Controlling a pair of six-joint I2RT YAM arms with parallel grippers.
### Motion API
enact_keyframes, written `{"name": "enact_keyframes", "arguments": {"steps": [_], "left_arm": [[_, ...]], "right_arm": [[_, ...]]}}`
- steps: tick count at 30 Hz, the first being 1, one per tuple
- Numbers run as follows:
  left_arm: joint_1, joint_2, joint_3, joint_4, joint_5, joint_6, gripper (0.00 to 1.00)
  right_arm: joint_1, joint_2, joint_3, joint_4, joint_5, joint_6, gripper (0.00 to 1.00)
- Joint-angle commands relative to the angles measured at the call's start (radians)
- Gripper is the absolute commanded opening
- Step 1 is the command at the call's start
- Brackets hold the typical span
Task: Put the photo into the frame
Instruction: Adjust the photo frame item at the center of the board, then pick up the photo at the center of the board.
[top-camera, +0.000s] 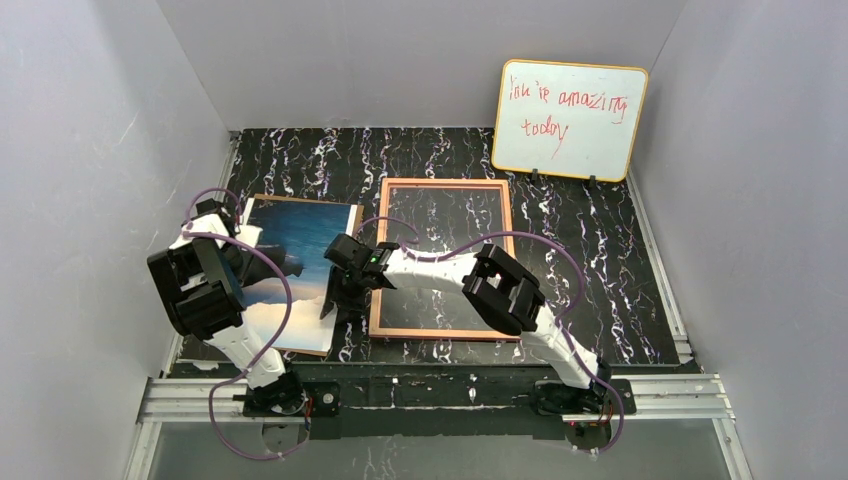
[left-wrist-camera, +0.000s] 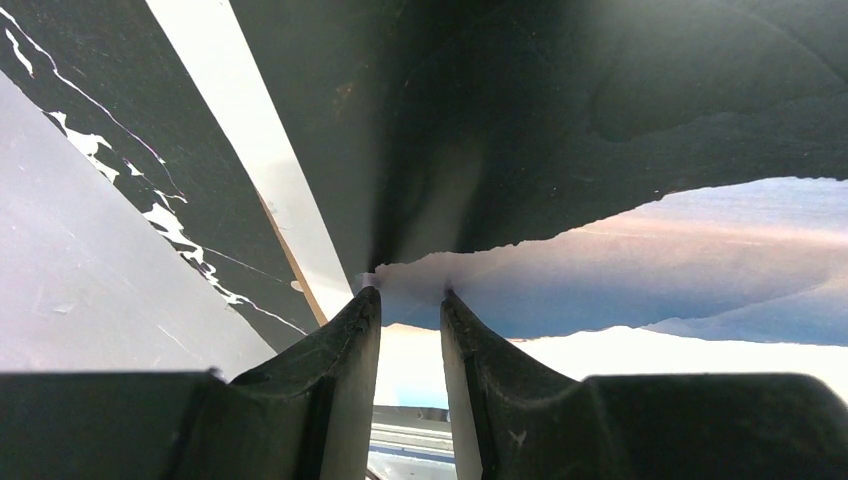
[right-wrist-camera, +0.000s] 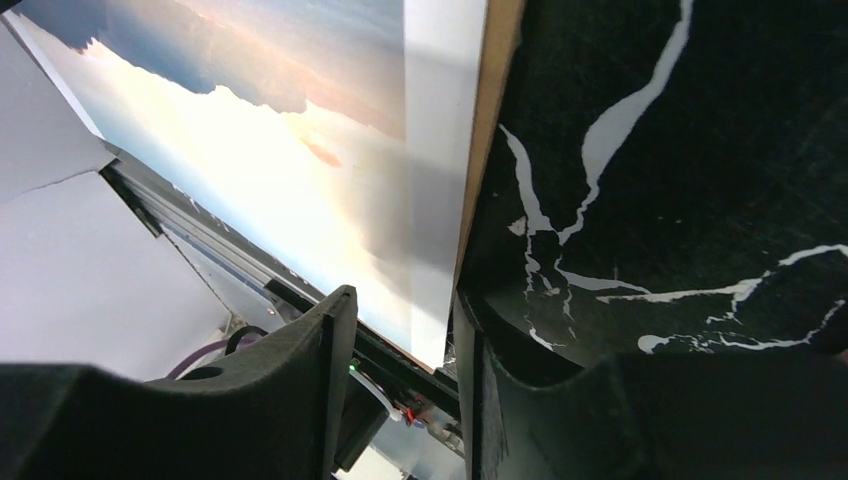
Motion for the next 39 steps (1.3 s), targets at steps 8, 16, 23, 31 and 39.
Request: {"name": "enact_keyframes", "arguments": {"steps": [8,16,23,31,39], "left_arm": [[0.004,0.073,-0.077,0.001,0.032,0.009,0.28],[0.003,0.075,-0.082,0.007,0.028,0.009,0.28],[0.003,0.078,-0.08,0.008,0.025,0.009,0.28],[0.002,0.078,-0.083,0.014,0.026,0.01,0.27],[0.003,0.08,-0.075,0.011,0.031,0.007,0.27]], "right_arm": [[0.001,-0.106,-0.07,0.091,0.051,0.018,0.24],[0.002,-0.155,-0.114,0.135,0.058,0.014,0.18],[-0.002,-0.151,-0.124,0.165,0.043,0.018,0.2],[-0.006,-0.124,-0.162,0.194,0.007,0.061,0.25],[-0.011,-0.122,-0.205,0.218,-0.009,0.099,0.26]]}}
